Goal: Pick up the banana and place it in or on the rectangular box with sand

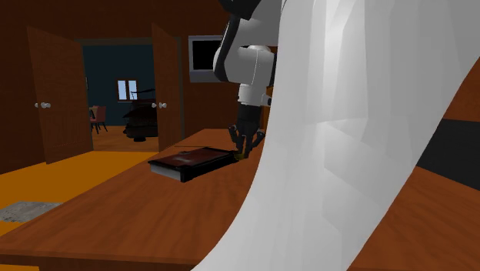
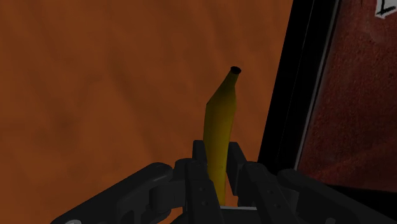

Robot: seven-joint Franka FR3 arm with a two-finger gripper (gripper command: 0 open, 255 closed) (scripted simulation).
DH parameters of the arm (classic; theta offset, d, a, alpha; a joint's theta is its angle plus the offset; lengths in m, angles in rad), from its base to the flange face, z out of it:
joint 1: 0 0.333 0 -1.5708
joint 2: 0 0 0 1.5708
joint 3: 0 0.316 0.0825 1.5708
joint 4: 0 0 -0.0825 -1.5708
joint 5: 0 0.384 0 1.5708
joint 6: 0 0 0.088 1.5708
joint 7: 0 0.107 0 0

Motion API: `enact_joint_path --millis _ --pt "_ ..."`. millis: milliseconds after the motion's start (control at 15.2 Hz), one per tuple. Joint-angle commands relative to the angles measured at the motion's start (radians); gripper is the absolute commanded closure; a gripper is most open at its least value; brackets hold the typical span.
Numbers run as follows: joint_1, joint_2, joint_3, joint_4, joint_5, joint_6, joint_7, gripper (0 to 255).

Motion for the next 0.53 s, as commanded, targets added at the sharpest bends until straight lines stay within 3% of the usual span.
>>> enact_joint_path --millis 0,462 --pt "0.002 0.0 0.001 0.029 -0.001 -0.029 0.004 255" --pt "0.007 -0.002 0.003 0.12 -0.001 -0.121 0.012 255"
